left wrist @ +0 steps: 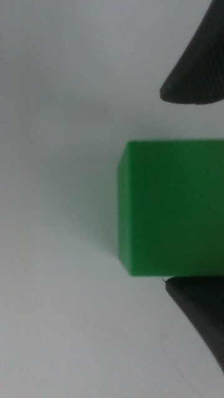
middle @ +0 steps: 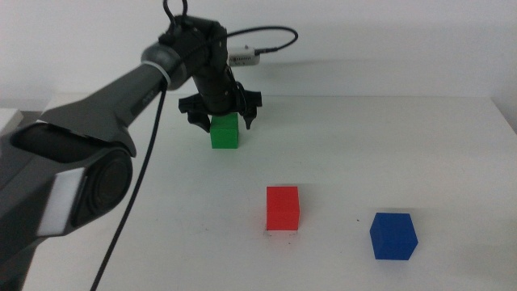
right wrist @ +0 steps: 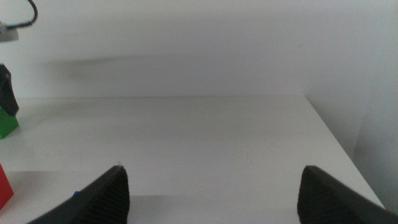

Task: Stack red cubes first, then green, then blue cubes in a specific spot.

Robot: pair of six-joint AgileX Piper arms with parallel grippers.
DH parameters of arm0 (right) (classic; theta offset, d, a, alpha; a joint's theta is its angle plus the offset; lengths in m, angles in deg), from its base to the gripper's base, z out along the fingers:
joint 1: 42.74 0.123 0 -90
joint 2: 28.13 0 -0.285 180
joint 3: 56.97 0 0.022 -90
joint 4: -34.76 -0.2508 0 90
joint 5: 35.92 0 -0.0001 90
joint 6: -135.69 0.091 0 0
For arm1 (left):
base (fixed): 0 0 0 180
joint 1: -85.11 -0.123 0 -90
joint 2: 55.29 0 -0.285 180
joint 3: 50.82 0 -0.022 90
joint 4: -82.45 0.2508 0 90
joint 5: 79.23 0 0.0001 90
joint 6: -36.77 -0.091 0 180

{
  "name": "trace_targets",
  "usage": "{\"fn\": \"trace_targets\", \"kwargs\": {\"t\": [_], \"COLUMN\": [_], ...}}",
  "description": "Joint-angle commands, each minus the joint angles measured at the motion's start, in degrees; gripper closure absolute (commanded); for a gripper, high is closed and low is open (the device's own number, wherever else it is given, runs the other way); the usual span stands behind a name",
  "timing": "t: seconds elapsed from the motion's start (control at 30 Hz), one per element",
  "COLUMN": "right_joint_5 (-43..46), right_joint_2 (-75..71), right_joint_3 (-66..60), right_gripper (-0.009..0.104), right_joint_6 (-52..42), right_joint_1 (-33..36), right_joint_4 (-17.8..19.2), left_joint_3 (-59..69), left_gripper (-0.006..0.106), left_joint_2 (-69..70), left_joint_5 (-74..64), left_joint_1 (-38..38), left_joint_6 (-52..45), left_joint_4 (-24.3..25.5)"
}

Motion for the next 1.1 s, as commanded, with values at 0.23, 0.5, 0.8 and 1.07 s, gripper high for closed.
{"fn": "trace_targets", "kwargs": {"t": [0.23, 0.5, 0.8, 1.07], "right_joint_5": [0.70, 0.70, 0.70, 0.70], "right_joint_2": [-0.22, -0.22, -0.22, -0.22], "right_joint_3": [-0.18, -0.18, -0.18, -0.18], "right_gripper": [0.003, 0.003, 0.003, 0.003], "right_joint_6": [-0.29, -0.29, -0.29, -0.29], "right_joint_1": [-0.46, -0.46, -0.46, -0.46], "right_joint_4": [0.66, 0.66, 0.66, 0.66], "left_joint_3": [-1.71, 10.53, 40.44, 42.50], "left_gripper": [0.055, 0.090, 0.089, 0.089], "left_joint_2": [-0.35, 15.14, 33.39, 31.83], "left_joint_5": [0.39, -3.45, 7.22, 12.13], "left_joint_1": [-0.07, 5.06, 21.09, 21.56], "left_joint_6": [-1.38, 2.83, 27.85, 25.72], "left_joint_4": [1.34, 2.18, 10.58, 7.67]}}
